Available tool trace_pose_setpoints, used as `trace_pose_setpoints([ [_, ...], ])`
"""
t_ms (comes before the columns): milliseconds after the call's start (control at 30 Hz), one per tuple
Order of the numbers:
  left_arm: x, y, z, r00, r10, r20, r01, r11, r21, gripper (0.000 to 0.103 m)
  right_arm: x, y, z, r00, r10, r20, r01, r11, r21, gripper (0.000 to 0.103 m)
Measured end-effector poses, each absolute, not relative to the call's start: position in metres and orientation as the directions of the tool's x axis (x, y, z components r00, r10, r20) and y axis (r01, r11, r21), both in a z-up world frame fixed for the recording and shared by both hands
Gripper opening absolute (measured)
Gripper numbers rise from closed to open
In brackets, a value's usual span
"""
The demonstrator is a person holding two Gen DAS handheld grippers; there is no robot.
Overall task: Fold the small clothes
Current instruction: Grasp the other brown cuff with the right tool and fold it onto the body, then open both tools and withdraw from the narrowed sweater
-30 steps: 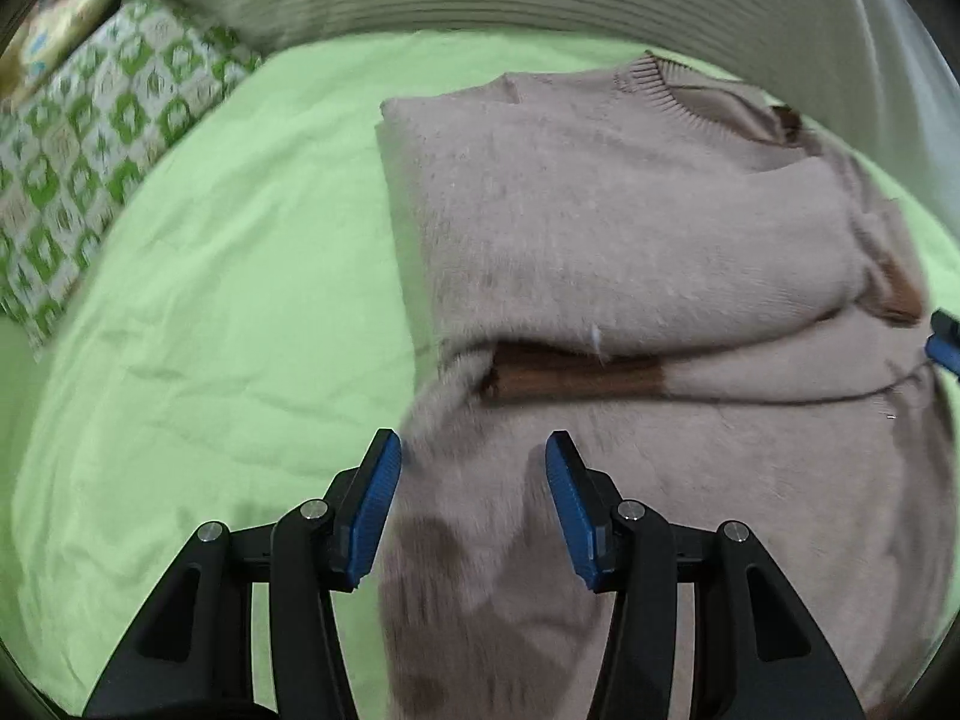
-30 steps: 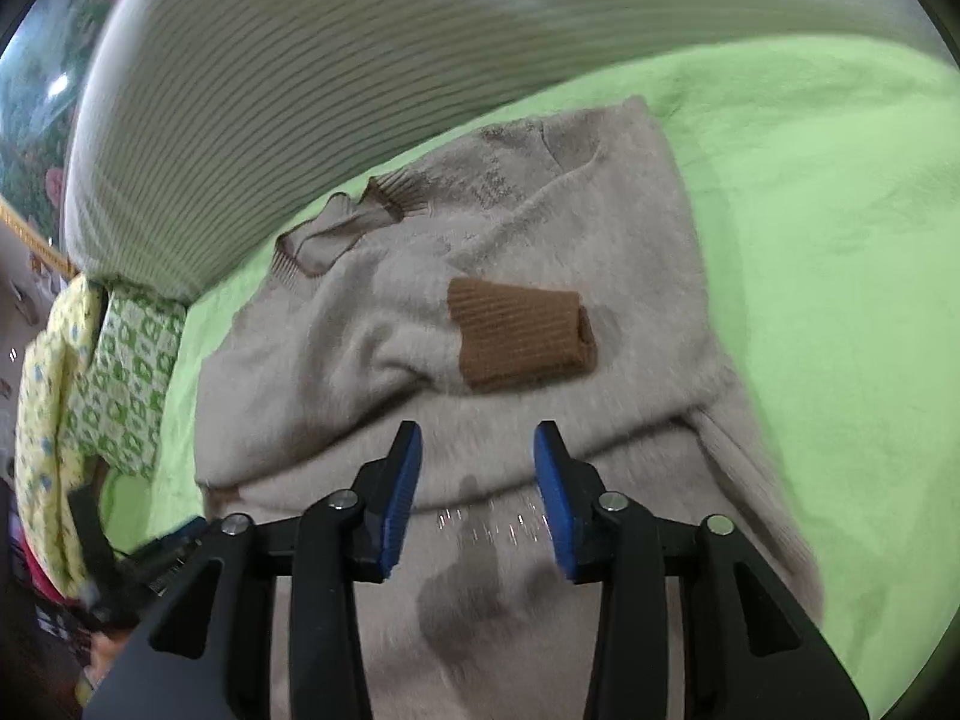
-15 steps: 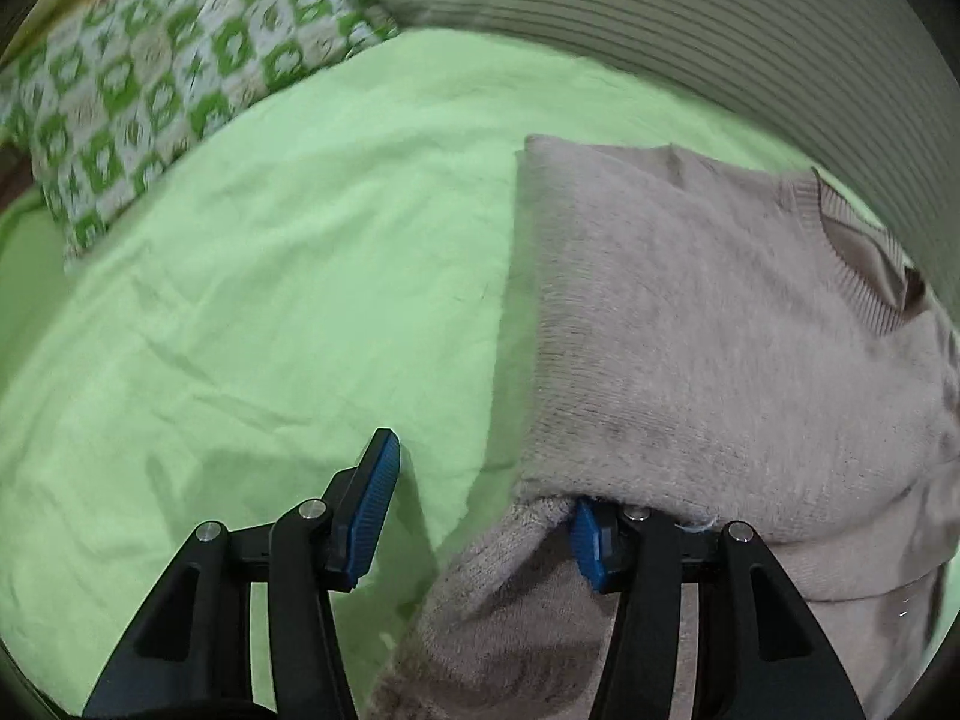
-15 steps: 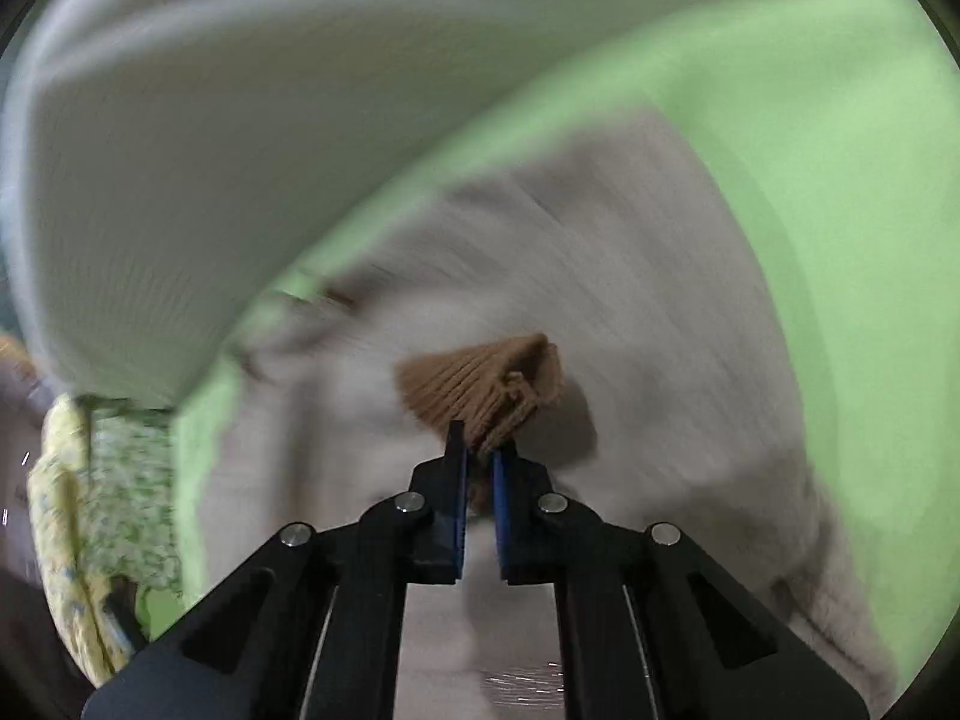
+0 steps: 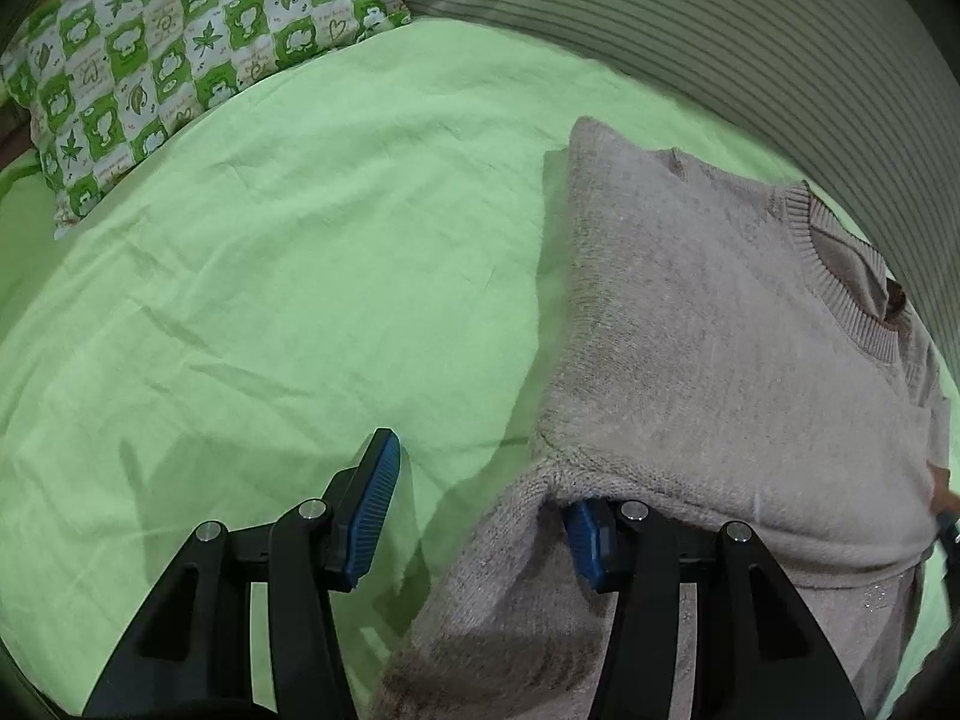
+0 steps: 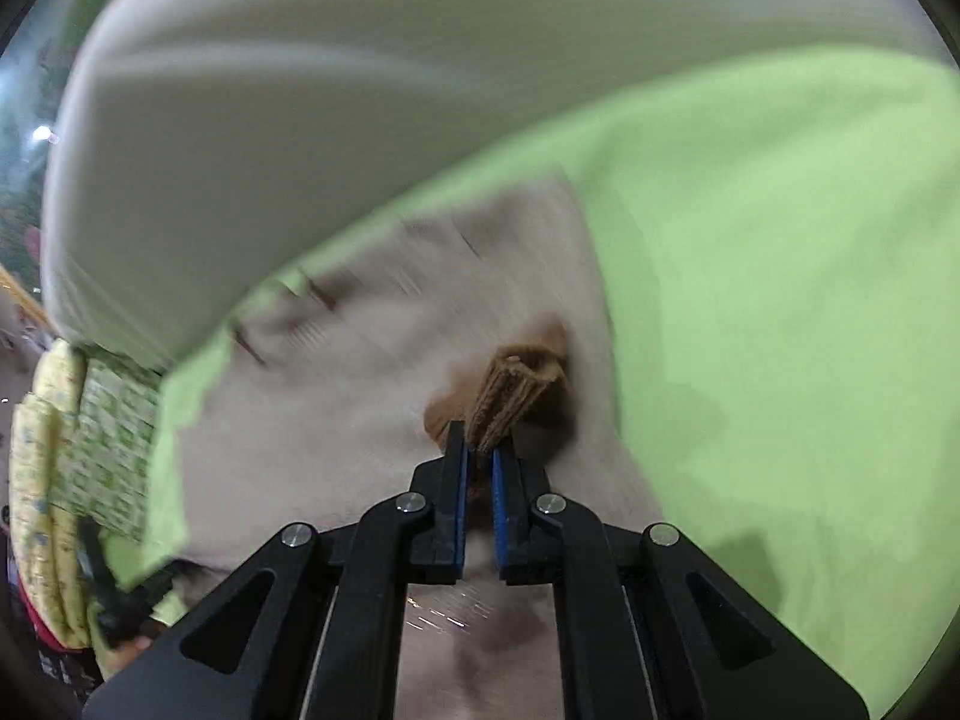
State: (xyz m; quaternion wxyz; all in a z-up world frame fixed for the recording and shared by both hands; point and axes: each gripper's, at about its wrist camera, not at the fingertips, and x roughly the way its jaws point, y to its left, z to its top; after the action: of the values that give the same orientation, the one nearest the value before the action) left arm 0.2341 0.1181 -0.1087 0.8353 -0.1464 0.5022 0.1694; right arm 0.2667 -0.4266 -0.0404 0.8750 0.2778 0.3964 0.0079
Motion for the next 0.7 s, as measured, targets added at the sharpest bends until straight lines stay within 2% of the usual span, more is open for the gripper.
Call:
trace_pose_setpoints([
  [100, 0.232, 0.122, -0.108, 0.438, 0.122, -0.891, -0.435, 0.896, -0.092, 0.053, 0.256, -0.416, -0.031, 0.726, 0.21, -0.655, 0.17, 0.868, 0.467, 0.008],
  [267, 0.234, 0.125, -0.112, 0.434, 0.12, -0.893, -0.435, 0.896, -0.09, 0.053, 0.262, -0.421, -0.044, 0.683, 0.159, -0.712, 0.194, 0.901, 0.387, 0.008],
  [400, 0.233, 0.129, -0.116, 0.436, 0.115, -0.893, -0.43, 0.898, -0.095, 0.054, 0.265, -0.418, -0.038, 0.715, 0.161, -0.68, 0.18, 0.898, 0.402, 0.008],
  [533, 0.232, 0.128, -0.118, 0.433, 0.109, -0.895, -0.435, 0.895, -0.101, 0.055, 0.272, -0.422, -0.06, 0.636, 0.173, -0.752, 0.231, 0.887, 0.399, 0.009],
  [700, 0.228, 0.139, -0.12, 0.434, 0.064, -0.898, -0.454, 0.877, -0.158, 0.056, 0.26, -0.426, -0.059, 0.639, 0.196, -0.744, 0.23, 0.874, 0.427, 0.019],
])
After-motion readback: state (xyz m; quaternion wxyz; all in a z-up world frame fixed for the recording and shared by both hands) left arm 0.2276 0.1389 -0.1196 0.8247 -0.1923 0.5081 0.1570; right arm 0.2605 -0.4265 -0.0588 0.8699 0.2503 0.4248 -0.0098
